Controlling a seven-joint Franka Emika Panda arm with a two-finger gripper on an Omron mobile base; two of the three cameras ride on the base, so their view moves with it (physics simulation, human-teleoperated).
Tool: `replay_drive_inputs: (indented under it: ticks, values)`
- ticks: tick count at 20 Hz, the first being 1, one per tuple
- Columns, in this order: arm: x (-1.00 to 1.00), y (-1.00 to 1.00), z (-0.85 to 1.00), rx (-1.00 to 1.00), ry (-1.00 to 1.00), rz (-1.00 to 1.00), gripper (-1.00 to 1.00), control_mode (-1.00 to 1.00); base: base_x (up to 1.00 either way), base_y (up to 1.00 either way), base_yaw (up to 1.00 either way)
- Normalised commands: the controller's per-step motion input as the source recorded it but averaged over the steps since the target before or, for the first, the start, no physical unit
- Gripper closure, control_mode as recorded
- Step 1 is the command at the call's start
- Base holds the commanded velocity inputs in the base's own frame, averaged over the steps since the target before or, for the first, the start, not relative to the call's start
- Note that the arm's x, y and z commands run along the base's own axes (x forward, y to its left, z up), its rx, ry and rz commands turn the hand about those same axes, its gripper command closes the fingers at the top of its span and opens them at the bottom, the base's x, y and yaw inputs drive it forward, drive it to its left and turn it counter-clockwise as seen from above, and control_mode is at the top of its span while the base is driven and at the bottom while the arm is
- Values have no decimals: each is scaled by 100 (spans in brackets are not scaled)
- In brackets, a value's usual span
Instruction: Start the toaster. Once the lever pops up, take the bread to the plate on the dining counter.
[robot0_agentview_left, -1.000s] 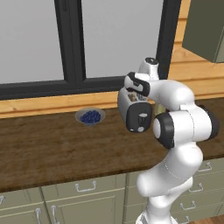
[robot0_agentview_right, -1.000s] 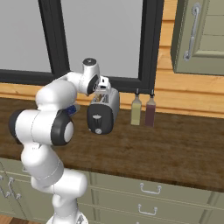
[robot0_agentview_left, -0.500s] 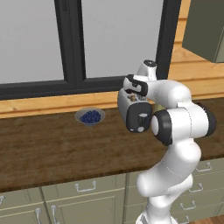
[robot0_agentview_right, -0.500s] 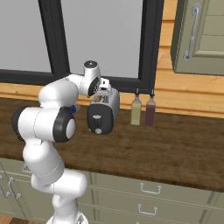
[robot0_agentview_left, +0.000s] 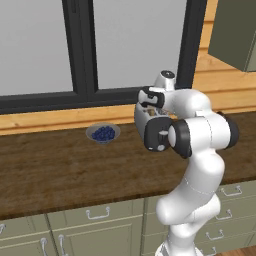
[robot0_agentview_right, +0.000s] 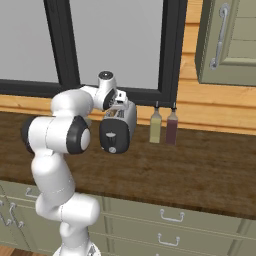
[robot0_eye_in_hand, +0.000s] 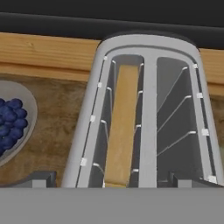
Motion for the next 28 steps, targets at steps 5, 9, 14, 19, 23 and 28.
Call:
replay_drive_inputs:
  ticks: [5, 9, 14, 19, 23, 28]
  values:
    - [35, 0, -1, 0, 0, 0, -100, -100, 0, 0, 0]
    - [28, 0, -5, 0, 0, 0, -100, -100, 0, 0, 0]
    - [13, 0, -8, 0, 0, 0, -100, -100, 0, 0, 0]
    - [4, 0, -9, 0, 0, 0, -100, -100, 0, 0, 0]
    - [-3, 0, -8, 0, 0, 0, -100, -100, 0, 0, 0]
    - [-2, 0, -12, 0, 0, 0, -100, -100, 0, 0, 0]
